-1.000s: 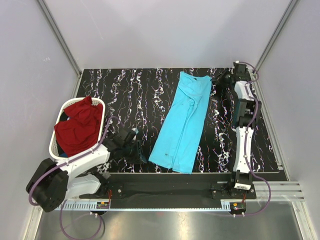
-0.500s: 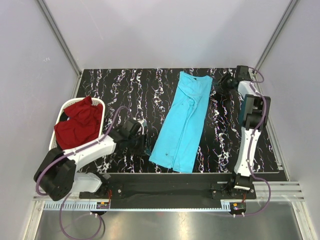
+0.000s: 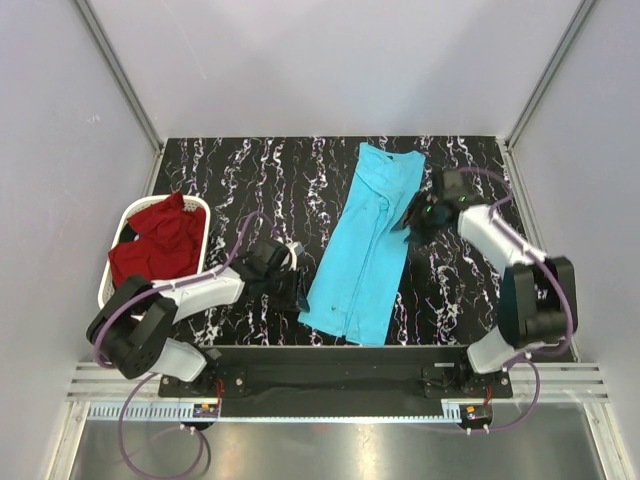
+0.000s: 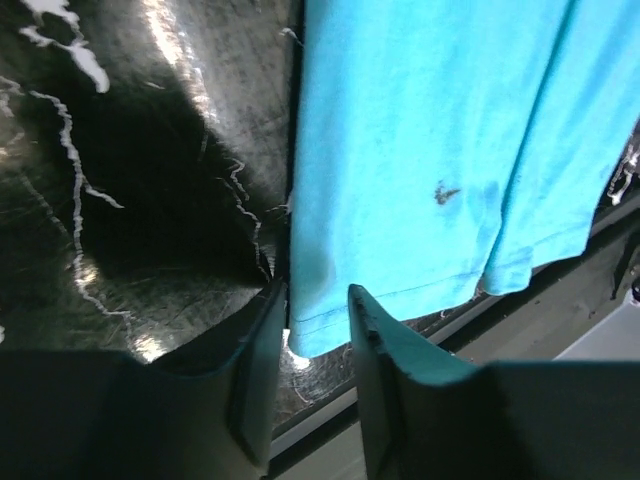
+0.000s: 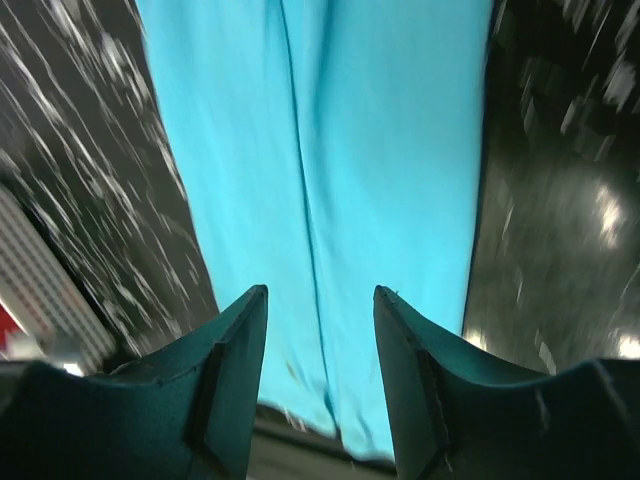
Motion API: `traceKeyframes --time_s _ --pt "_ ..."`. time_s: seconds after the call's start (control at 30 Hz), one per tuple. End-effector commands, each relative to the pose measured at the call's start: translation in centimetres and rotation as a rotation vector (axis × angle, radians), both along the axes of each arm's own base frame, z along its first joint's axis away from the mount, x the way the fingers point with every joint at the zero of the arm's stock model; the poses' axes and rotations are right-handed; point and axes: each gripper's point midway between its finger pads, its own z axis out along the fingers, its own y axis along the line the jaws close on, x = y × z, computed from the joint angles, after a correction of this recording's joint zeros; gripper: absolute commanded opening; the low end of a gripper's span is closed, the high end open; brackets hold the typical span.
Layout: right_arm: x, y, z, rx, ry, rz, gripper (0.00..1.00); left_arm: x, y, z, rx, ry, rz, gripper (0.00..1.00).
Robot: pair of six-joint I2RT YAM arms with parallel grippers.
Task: Fold and stack the t-shirts
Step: Fold the tshirt
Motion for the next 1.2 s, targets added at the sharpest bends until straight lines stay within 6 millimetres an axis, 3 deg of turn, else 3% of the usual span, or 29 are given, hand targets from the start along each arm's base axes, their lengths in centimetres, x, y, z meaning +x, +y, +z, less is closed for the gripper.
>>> traceKeyframes --time_s 0.0,0.1,0.13,0.17,0.23,0.37,0.43,0.53,0.63,0.73,0.9,1.03,1.17 --pt "-6.5 1.6 -1.7 -0.051 0.131 0.015 0.54 0.0 -1.5 1.0 -0.094 -0.038 -0.042 0.31" --pt "-11.0 3.5 -2.6 -0.019 0.190 0.027 0.54 -0.4 -1.7 1.1 -0.101 -0.041 -0.053 0.21" --pt "-12.4 3.5 -3.5 -0.030 0.218 0.015 0.53 -0.6 -1.8 1.2 -0.105 -0.044 -0.055 0.18" --pt "-13.4 3.3 -3.2 -0.049 0.211 0.012 0.54 -0.9 -1.8 1.3 -0.105 -0.051 -0.057 0.11" --pt "-14.9 3.1 -3.3 -0.057 0.218 -0.003 0.51 -1.4 -1.5 1.2 -0.100 -0.051 -0.041 0.06" --pt "-18.3 4.1 -4.2 -0.043 0.282 0.034 0.41 -2.6 -1.9 2.2 -0.127 -0.068 -0.042 0.04" --pt "-19.7 4.7 -4.4 -0.047 0.294 0.056 0.38 -3.4 -2.3 2.4 -0.141 -0.057 -0.055 0.10" --pt "-20.5 5.3 -4.2 -0.045 0.297 0.069 0.34 -3.9 -2.7 3.3 -0.148 -0.068 -0.089 0.29" --pt "-20.8 5.0 -4.8 -0.064 0.315 0.056 0.35 -3.3 -2.5 4.9 -0.147 -0.128 -0.091 0.39" --pt "-21.4 4.5 -6.0 -0.090 0.350 0.041 0.35 -2.8 -3.2 7.3 -0.193 -0.180 -0.103 0.41" --pt "-22.5 4.7 -7.1 -0.087 0.378 0.049 0.36 -2.3 -3.3 8.2 -0.184 -0.202 -0.093 0.41" --pt "-22.7 3.8 -7.3 -0.126 0.364 0.036 0.37 -2.5 -3.4 8.2 -0.194 -0.199 -0.118 0.41" --pt "-21.7 3.9 -6.7 -0.135 0.325 0.035 0.36 -3.9 -4.5 10.6 -0.302 -0.193 -0.195 0.40"
